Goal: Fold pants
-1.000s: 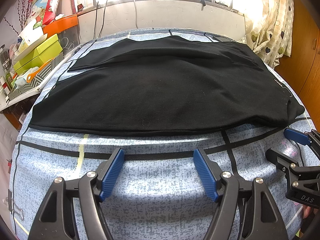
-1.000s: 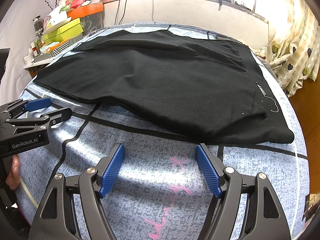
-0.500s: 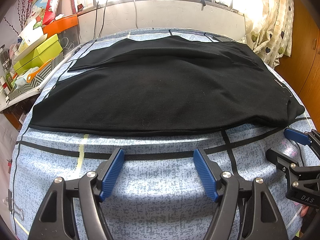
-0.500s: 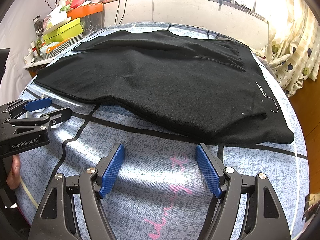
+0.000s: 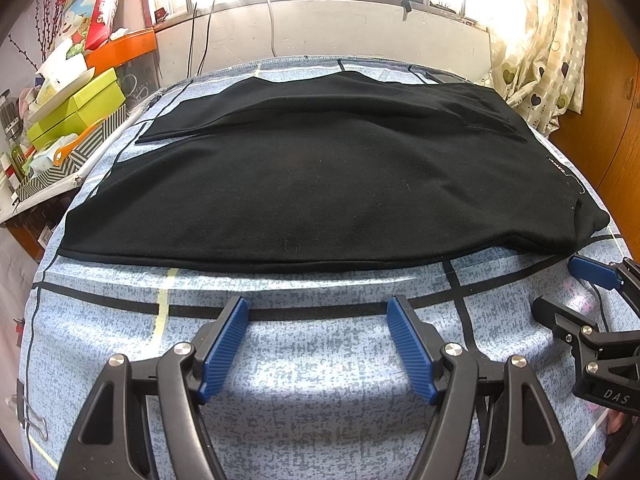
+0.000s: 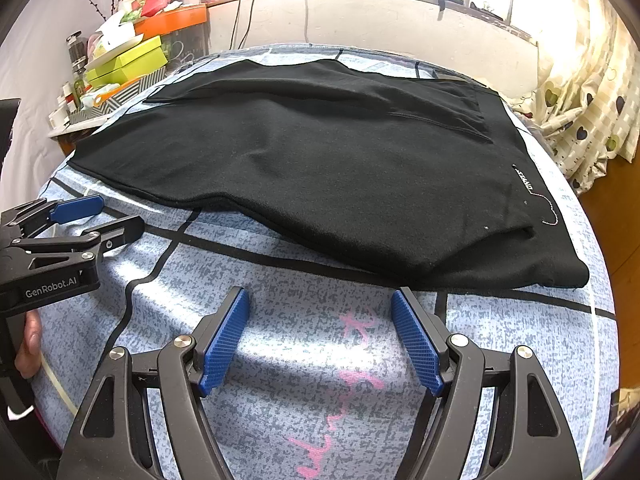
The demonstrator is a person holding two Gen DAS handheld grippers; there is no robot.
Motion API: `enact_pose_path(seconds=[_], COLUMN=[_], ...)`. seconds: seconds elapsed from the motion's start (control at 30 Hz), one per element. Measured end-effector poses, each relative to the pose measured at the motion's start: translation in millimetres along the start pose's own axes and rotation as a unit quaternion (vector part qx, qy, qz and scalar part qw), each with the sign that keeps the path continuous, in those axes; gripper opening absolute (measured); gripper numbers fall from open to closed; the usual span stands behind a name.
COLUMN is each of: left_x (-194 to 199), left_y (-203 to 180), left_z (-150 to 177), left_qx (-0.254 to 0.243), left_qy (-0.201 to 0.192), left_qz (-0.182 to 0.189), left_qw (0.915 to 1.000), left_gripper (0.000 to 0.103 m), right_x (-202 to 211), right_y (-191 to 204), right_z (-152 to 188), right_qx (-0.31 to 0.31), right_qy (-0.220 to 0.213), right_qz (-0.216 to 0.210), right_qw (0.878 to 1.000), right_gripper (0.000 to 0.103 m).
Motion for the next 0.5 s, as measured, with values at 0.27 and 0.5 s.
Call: enact_pose_path(seconds=[0.27,0.5], left_x=[1.5,4.6], left_y=[-2.0,-1.9], left_z=[-0.7,0.3], left_qx=[0.0,0.007], left_qy=[0.003,0.006], left_qz=[-0.004,-0.002], left_qw=[1.0,1.0], left_gripper=[0.074,0.074], right_x=[2.1,6.4], right_y=[3.1,2.4], right_z=[0.8,2.0], right_qx=[0.003,0.002], right_qy=[0.002,0.003], right_qz=[-0.004,-0.009], right_qw=[1.0,1.0], right_gripper=[0.074,0.074])
Point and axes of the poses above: each gripper's, at about its wrist camera, not at the fingertips, and x roughly against the way its jaws point, y to its left, z to its underside, the point moved 6 cm from there along -x, roughly the way its jaws point, and after that the axes turned 4 degrees about -x, right-handed, at the moved point
